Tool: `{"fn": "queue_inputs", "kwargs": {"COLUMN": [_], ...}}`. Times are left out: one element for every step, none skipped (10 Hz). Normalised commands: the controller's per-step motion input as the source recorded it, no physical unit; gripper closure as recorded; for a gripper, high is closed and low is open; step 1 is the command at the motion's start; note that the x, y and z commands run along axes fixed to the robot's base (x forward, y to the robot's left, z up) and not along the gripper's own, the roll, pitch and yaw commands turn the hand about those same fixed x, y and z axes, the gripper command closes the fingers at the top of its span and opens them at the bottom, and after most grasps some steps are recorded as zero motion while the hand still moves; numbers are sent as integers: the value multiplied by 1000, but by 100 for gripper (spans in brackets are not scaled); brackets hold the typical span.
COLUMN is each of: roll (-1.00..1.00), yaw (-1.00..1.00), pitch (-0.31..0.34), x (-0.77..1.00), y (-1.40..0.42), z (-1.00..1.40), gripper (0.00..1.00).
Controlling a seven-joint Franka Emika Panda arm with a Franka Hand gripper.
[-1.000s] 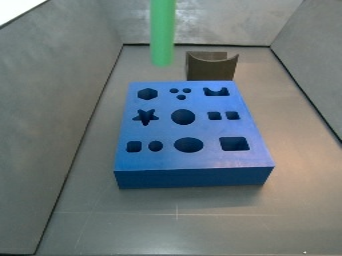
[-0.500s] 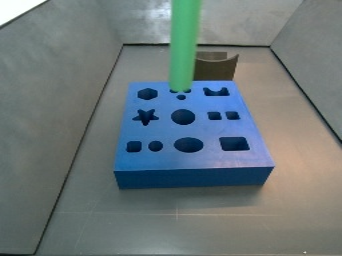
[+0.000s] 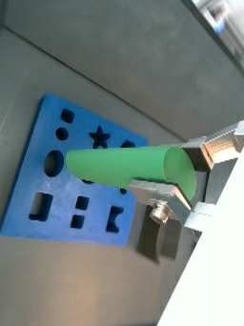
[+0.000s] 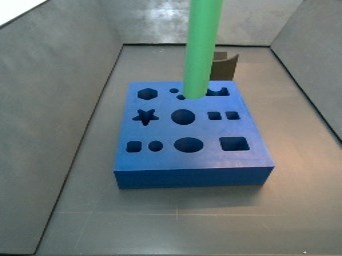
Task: Pick up the oval object. Move up. Move to above the board. Insert the oval object.
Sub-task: Insert the oval object.
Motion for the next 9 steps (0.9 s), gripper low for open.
{"fn": "queue_inputs", "kwargs": {"roll": [21, 27, 20, 0, 0, 0, 0, 0, 0], "yaw": [-1000, -1000, -1000, -957, -963, -991, -997, -1000, -1000], "pitch": [0, 0, 0, -16, -21, -24, -26, -27, -27], "x": [0, 0, 0, 63, 63, 34, 26, 17, 14], "y": [0, 0, 0, 0, 0, 0, 0, 0, 0], "z": [-123, -149, -171, -123, -120, -106, -106, -103, -100], "gripper": [100, 100, 100, 100, 100, 100, 100, 100, 100]}}
